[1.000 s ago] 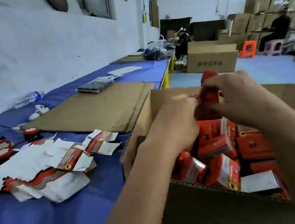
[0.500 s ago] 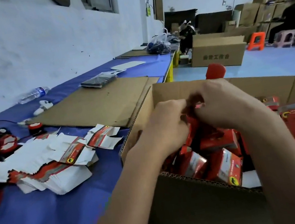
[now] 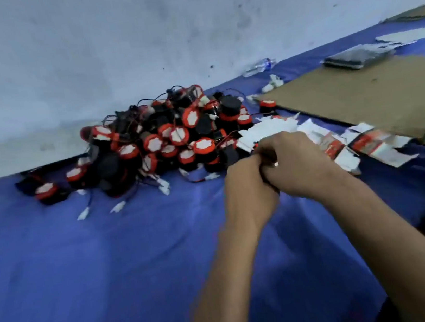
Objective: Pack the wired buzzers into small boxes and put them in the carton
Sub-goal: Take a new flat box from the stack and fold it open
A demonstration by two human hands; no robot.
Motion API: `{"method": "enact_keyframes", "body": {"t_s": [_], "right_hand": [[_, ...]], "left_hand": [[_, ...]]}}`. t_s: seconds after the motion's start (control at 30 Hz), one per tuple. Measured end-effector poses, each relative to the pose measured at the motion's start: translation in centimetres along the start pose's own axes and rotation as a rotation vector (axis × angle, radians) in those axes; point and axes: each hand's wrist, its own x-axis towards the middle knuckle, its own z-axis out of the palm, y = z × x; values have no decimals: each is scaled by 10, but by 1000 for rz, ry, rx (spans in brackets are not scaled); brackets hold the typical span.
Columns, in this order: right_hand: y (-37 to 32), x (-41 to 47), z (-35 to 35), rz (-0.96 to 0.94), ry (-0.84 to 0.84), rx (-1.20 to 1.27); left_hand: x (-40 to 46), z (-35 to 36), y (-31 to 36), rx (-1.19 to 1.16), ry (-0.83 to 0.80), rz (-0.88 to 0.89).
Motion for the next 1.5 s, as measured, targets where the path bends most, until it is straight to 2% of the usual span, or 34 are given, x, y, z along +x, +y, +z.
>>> {"method": "enact_keyframes", "body": {"t_s": [0.1,0.27,0.37,0.5,0.57,0.7,0.8,0.93,1.03,1.13,1.2,1.33,1.4,1.5], "right_hand": [[-14,23,46,-30,-64,60],[4,50,80,34,120,-44],[39,55,72,253,332,-148],[103,50,45,658,572,-127],[131,47,35,803,550,-77],[160,39,48,912,309,73],[172,38,54,845,340,26],[175,49,41,808,420,49],[162,48,38,700,547,42],[141,48,34,496,630,101],[127,46,31,351,571,247],[72,38,35,-9,251,344],[34,37,48,-115,131,529],[-24,37,76,-285,40,694]], "left_hand": [[-5,-12,-46,27,39,-137],[10,9,-74,-73,112,-323],[25,31,-63,-165,110,-337],[45,64,-32,-192,126,-196],[56,83,-15,-209,122,-127],[75,123,21,-292,-61,-137],[83,144,36,-203,-194,-137],[85,148,37,-257,-189,-202],[84,137,36,-385,-43,-259],[87,110,33,-540,160,-291],[86,83,24,-647,215,-356],[57,-1,-21,-935,289,-497],[29,-40,-49,-1107,278,-598],[-15,-87,-88,-1113,275,-660]]}}
